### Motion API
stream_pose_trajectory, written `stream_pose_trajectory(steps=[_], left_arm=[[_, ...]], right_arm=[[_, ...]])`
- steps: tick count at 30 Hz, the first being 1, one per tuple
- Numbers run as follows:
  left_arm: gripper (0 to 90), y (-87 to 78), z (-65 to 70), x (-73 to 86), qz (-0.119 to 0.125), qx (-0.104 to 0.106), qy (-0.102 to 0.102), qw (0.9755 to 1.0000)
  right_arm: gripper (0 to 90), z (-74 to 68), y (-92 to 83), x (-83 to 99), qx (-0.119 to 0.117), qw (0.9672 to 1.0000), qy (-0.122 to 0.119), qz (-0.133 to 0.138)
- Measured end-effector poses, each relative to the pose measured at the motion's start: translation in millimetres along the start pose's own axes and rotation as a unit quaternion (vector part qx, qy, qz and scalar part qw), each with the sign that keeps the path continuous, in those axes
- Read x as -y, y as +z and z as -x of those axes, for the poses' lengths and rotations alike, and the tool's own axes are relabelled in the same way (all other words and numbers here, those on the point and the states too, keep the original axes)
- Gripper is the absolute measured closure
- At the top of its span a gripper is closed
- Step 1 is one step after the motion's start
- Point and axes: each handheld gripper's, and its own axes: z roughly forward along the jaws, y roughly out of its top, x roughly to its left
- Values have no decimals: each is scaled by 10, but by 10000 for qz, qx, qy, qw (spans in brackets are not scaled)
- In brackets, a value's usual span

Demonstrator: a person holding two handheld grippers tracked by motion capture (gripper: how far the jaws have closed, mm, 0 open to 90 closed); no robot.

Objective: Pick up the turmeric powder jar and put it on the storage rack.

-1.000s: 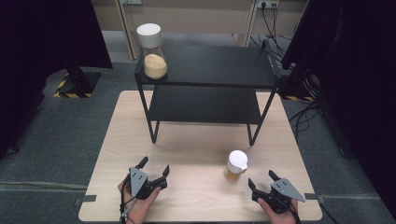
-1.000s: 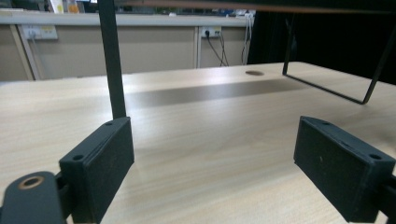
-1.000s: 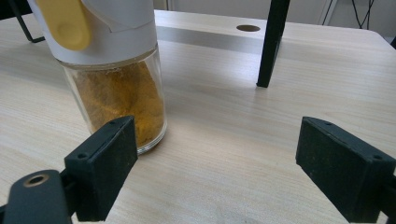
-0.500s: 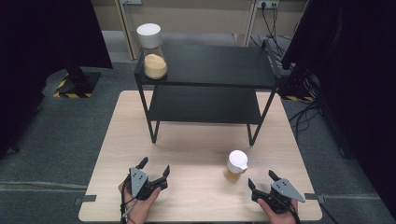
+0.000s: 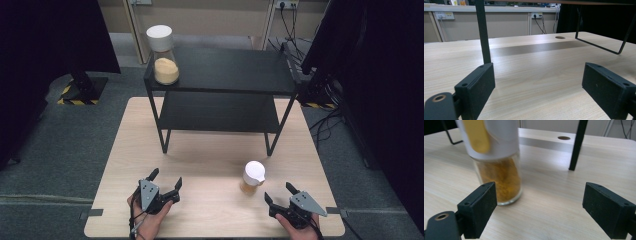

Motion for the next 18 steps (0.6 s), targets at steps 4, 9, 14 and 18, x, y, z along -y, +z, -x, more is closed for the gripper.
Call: stream_pose_trajectory(steps=[4,9,14,18], left_arm=[[109,3,-7,-6,-17,11,-7,10000],[109,2,-4,-5,-13,6,-6,10000],[109,7,-5,-7,-17,9,-28,10000],[109,9,-4,-13,-35,15,-5,10000]], right_arm=[[125,-36,-23,-86,-248,9996,-128,15],[125,-102,1,-181,-370,9991,-221,25],[126,-151,107,-280,-412,9988,-248,-25],[127,-205,230,-343,-420,9985,-316,-133]])
